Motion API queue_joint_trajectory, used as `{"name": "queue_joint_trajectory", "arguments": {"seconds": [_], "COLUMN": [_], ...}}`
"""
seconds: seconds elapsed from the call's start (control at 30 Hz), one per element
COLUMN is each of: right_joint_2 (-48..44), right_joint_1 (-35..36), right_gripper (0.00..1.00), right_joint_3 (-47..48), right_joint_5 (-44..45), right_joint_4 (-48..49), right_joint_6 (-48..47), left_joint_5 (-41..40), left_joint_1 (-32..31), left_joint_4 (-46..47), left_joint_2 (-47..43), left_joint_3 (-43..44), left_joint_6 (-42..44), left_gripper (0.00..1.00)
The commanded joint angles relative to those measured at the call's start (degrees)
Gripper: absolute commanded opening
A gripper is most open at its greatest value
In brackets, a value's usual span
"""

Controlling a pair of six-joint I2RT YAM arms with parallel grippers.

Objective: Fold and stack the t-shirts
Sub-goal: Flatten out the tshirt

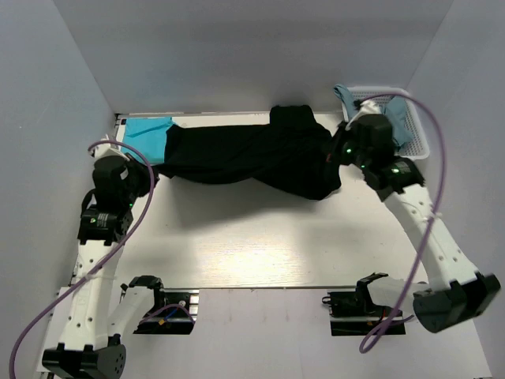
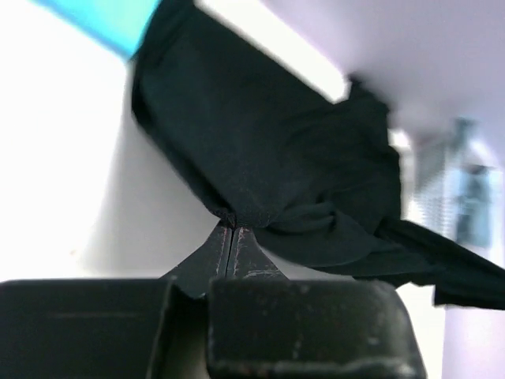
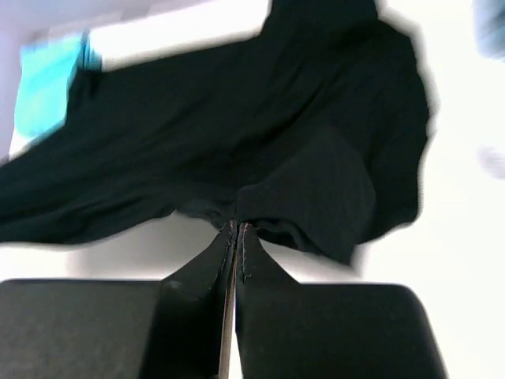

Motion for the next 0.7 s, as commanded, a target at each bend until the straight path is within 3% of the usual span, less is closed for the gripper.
{"name": "queue_joint_trajectory", "arguments": {"seconds": [0.0,0.23,0.53,0.67], "right_joint_2": [-3.60,-9.84,-12.04,-15.11], "right_joint_1": [-1.19,-1.81,-1.46,-1.37], "right_gripper": [0.00,0.00,0.00,0.00], "right_joint_3": [7.31,19.98,37.74,43.19], "right_joint_5": [14.19,29.51,27.76,19.01], "right_joint_4": [-6.08,-4.33,-0.11,4.37], "right_joint_6": [-1.79,-7.58,-17.43,-22.35], "left_joint_5": [4.21,-1.94,2.97,5.87], "left_joint_1": [0.37,0.37,-0.25,-0.25], "left_joint_4": [-3.50,-6.58,-5.44,-5.97], "left_joint_2": [-1.21,1.24,4.59,4.07], "left_joint_3": [7.51,24.56,48.18,57.52], "left_joint_6": [3.52,5.71,9.05,11.94], "left_gripper": [0.00,0.00,0.00,0.00]}}
